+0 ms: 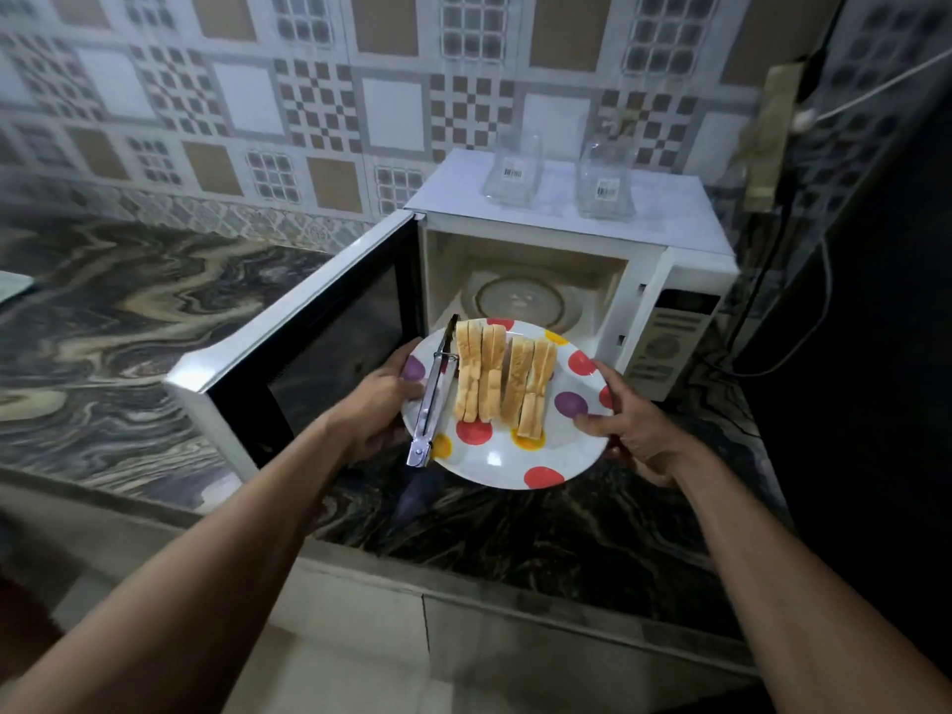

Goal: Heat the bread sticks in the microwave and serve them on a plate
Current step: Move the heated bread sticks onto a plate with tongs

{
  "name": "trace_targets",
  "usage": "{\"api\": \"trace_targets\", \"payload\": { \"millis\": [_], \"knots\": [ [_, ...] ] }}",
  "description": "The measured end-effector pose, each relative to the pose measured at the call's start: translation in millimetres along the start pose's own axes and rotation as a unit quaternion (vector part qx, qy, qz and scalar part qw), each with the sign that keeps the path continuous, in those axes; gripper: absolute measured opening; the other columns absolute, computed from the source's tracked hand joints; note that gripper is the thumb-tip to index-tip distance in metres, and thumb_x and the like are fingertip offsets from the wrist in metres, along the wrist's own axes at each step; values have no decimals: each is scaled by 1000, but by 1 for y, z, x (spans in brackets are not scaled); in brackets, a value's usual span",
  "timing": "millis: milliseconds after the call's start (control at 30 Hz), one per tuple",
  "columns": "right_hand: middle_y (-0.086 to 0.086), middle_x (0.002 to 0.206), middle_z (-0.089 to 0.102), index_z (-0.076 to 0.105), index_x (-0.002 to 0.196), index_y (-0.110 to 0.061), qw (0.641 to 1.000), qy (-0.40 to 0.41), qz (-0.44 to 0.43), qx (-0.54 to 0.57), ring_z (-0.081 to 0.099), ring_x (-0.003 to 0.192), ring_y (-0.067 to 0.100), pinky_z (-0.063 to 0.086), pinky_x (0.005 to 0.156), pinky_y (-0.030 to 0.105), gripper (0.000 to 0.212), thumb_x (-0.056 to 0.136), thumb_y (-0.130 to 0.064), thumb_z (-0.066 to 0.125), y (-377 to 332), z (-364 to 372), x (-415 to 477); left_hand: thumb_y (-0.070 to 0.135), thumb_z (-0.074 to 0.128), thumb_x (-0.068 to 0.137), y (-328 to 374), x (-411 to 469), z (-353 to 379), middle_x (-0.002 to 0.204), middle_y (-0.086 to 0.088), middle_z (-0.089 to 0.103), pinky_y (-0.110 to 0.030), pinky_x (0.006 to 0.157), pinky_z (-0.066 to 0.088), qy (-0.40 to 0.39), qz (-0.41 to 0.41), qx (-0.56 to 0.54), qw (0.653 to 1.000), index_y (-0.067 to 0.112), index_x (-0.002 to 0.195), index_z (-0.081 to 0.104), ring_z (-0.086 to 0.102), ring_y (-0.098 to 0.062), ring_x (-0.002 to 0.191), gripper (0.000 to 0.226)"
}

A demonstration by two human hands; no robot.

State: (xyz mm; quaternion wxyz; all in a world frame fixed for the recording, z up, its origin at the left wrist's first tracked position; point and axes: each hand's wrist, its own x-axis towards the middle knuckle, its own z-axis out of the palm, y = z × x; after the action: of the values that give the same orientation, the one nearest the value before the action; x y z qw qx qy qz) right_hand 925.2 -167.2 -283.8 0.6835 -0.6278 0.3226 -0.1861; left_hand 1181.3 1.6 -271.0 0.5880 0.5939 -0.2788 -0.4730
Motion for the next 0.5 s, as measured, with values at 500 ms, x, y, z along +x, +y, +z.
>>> {"api": "trace_targets", "payload": {
  "millis": [500],
  "knots": [
    [9,122,69,46,144,-18,998,44,-45,27,65,112,28,56,89,35,74,79,9,70,-21,58,-99,-19,39,92,28,-88,-15,118,-12,70,-34,58,61,-87,1,-55,995,24,137,51,73,-25,84,64]
  ]
}}
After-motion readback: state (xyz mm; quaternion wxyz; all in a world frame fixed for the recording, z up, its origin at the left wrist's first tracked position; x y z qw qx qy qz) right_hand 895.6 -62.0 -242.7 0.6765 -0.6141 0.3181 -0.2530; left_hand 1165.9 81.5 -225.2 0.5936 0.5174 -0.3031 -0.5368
